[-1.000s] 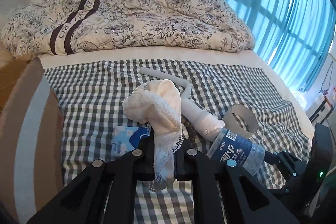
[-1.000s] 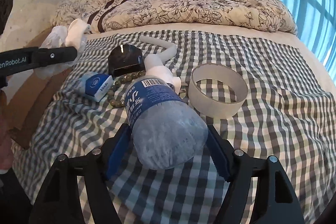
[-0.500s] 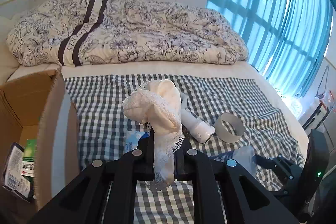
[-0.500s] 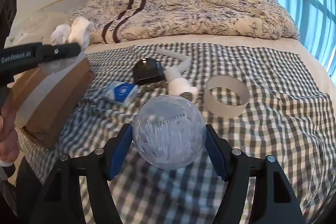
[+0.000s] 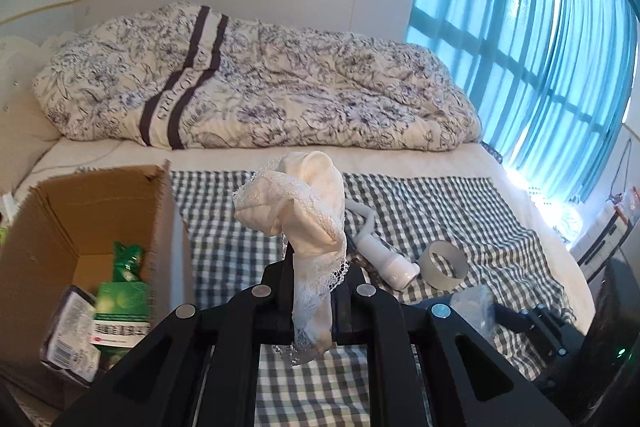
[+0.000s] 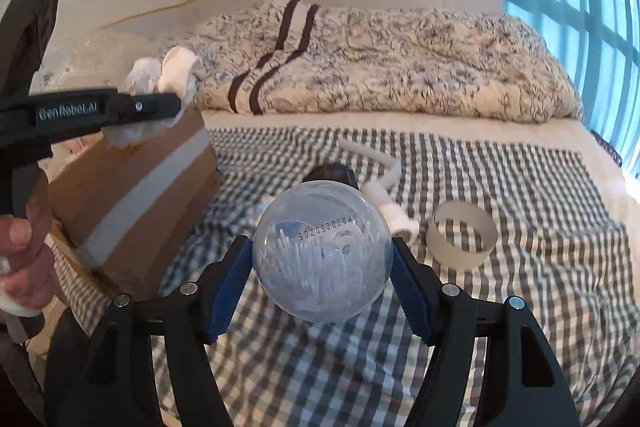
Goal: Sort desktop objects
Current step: 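Lift the cloth and bottle and carry them over the cardboard box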
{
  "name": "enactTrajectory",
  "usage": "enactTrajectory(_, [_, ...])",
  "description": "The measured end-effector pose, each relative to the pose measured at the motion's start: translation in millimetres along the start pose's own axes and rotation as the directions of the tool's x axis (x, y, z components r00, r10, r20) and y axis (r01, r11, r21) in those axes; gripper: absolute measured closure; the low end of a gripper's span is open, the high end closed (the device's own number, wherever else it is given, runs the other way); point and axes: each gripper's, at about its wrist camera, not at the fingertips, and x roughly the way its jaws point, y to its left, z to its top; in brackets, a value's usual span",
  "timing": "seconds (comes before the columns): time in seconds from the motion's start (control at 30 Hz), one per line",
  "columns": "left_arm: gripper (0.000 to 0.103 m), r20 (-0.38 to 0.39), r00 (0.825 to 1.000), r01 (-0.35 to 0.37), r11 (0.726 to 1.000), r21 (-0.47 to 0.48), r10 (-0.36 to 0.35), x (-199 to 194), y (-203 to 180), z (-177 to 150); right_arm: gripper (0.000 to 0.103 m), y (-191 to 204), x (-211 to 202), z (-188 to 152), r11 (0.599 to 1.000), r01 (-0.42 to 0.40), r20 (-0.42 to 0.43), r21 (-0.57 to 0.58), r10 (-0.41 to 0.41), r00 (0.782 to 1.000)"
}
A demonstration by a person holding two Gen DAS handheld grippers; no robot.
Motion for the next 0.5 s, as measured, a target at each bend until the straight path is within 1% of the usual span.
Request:
enactTrajectory(0.23, [0.092, 0.061, 0.998, -0.037, 0.999, 0.009, 0.036, -37.1, 8.1, 16.0, 0.034, 18.3, -34.1, 30.5, 1.0, -0.006, 0.083, -0.024, 0.008, 0.997])
enactTrajectory(0.5, [0.092, 0.131, 0.988, -0.08, 0.997, 0.021, 0.077, -87.9, 15.3, 34.1, 0.034, 37.0, -69.5, 63.8, 0.999, -0.012, 0.168, -0.034, 0.018, 0.986])
